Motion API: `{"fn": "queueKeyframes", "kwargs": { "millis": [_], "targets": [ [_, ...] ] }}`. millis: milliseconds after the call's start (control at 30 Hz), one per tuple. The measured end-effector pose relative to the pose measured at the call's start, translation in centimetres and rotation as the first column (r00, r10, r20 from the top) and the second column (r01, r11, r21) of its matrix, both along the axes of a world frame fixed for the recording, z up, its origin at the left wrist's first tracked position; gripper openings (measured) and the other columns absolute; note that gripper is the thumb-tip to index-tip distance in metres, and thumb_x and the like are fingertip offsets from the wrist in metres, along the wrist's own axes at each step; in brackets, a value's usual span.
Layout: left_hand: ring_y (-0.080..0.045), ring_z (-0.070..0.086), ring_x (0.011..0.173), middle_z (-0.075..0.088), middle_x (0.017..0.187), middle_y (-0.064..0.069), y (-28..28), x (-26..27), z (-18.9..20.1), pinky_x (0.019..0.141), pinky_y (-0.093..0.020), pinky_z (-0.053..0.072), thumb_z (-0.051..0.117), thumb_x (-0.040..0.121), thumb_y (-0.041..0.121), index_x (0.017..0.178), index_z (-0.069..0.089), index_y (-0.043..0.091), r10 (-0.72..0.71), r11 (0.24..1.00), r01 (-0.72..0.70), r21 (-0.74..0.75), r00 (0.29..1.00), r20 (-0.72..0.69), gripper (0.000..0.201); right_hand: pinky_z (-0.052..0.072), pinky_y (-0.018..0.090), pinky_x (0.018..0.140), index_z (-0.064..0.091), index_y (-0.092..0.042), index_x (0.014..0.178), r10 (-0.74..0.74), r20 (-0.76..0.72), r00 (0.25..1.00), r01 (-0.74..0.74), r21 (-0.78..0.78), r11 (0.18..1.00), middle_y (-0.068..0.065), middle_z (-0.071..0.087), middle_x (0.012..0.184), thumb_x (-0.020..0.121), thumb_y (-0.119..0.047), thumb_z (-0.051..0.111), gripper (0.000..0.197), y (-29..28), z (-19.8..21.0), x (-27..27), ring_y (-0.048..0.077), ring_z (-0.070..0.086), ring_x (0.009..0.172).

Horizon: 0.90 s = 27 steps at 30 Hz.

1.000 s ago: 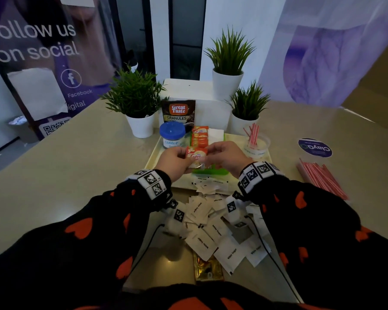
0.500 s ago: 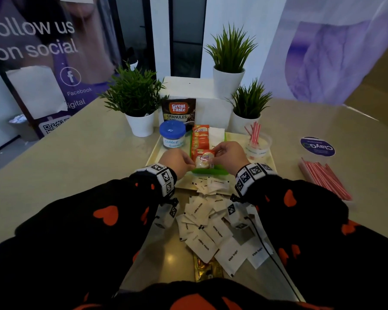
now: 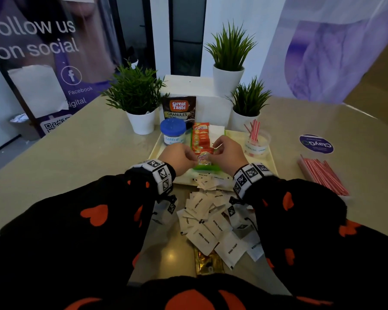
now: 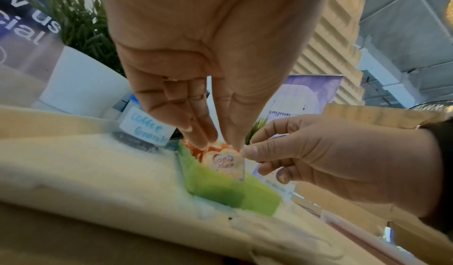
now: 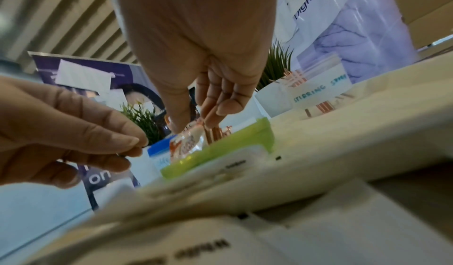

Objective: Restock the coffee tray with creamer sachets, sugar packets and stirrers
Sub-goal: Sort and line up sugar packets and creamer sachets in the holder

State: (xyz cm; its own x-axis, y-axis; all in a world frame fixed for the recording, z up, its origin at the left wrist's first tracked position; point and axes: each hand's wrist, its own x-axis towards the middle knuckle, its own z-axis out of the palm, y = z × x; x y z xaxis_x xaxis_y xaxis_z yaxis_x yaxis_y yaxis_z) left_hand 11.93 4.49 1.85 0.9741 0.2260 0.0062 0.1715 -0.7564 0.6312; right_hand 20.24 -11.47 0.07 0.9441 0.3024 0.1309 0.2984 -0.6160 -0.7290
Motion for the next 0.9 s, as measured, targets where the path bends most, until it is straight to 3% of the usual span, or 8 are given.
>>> {"fn": "queueKeyframes", "kwargs": {
  "millis": [67,133,200,333,467,667,800,900],
  "targets": [
    [-0.008,0.065,0.085,0.072,0.089,0.008,-0.5,-1.2,1.0,0.077,-0.023,0.052,0.081,0.082,0.026,0.088,0.077,0.021,-0.160,0.986,0.158,-0.043,0.987,-0.031,0.009,0.044,0.026,0.062,0.065,-0.016,0.089,0.057,0.023,0.998,-0.057,0.009,0.998,-0.001,0.063,0.077,0.075,-0.023,0.088,0.028,-0.8,0.6,-0.8,0.012,0.057,0.069],
    [-0.007,0.065,0.086,0.072,0.091,0.011,-1.2,-2.5,1.8,0.078,-0.023,0.052,0.083,0.079,0.033,0.091,0.077,0.023,-0.349,0.935,0.356,0.001,0.918,-0.186,0.016,0.044,0.026,0.062,0.067,-0.016,0.084,0.171,-0.007,0.985,-0.172,-0.028,0.985,-0.001,0.064,0.075,0.074,-0.020,0.088,0.024,-1.8,1.2,-1.9,0.011,0.056,0.067],
    [-0.007,0.063,0.091,0.070,0.096,0.012,-2.0,-3.4,1.8,0.083,-0.027,0.054,0.083,0.077,0.044,0.098,0.075,0.026,-0.422,0.867,0.485,0.110,0.834,-0.355,0.029,0.046,0.025,0.061,0.067,-0.016,0.082,0.269,-0.079,0.960,-0.275,-0.085,0.958,-0.002,0.065,0.073,0.073,-0.018,0.090,0.025,-2.9,1.7,-3.2,0.010,0.057,0.065],
    [-0.012,0.055,0.092,0.057,0.105,0.008,-3.2,-4.4,0.2,0.082,-0.035,0.054,0.082,0.060,0.068,0.105,0.058,0.030,-0.320,0.838,0.443,0.318,0.872,-0.369,0.064,0.053,0.030,0.065,0.070,-0.015,0.083,0.263,-0.187,0.946,-0.312,-0.315,0.896,0.000,0.069,0.079,0.069,-0.022,0.092,0.027,-5.0,1.4,-5.3,0.013,0.062,0.071],
    [-0.017,0.054,0.107,0.043,0.125,0.005,-4.5,-5.0,-1.2,0.092,-0.038,0.052,0.081,0.054,0.073,0.124,0.045,0.041,-0.311,0.873,0.408,0.268,0.888,-0.338,0.086,0.053,0.032,0.073,0.070,-0.021,0.093,0.218,-0.224,0.950,-0.295,-0.419,0.859,-0.005,0.063,0.090,0.065,-0.036,0.092,0.038,-5.9,0.2,-7.1,0.014,0.061,0.085],
    [-0.021,0.051,0.109,0.035,0.125,0.001,-5.2,-5.1,-2.6,0.093,-0.037,0.050,0.085,0.067,0.053,0.125,0.050,0.043,-0.294,0.863,0.399,0.310,0.895,-0.335,0.069,0.042,0.026,0.083,0.071,-0.029,0.125,0.258,-0.176,0.950,-0.309,-0.407,0.860,-0.008,0.063,0.108,0.076,-0.039,0.086,0.052,-7.1,-0.9,-8.5,0.011,0.057,0.102],
    [-0.021,0.050,0.110,0.035,0.123,0.002,-4.8,-5.2,-2.7,0.096,-0.037,0.049,0.085,0.071,0.048,0.117,0.055,0.041,-0.285,0.865,0.394,0.310,0.895,-0.343,0.056,0.038,0.025,0.079,0.072,-0.030,0.125,0.249,-0.166,0.954,-0.299,-0.481,0.825,-0.011,0.060,0.095,0.081,-0.035,0.082,0.045,-7.9,-1.0,-8.6,0.009,0.052,0.091],
    [-0.020,0.052,0.105,0.040,0.120,0.002,-4.2,-5.3,-2.4,0.092,-0.035,0.050,0.081,0.076,0.046,0.113,0.058,0.036,-0.268,0.866,0.375,0.332,0.907,-0.325,0.045,0.040,0.024,0.081,0.074,-0.027,0.122,0.216,-0.191,0.958,-0.283,-0.479,0.831,-0.003,0.071,0.111,0.083,-0.032,0.082,0.041,-8.6,-1.0,-8.5,0.009,0.054,0.092]
  ]
}}
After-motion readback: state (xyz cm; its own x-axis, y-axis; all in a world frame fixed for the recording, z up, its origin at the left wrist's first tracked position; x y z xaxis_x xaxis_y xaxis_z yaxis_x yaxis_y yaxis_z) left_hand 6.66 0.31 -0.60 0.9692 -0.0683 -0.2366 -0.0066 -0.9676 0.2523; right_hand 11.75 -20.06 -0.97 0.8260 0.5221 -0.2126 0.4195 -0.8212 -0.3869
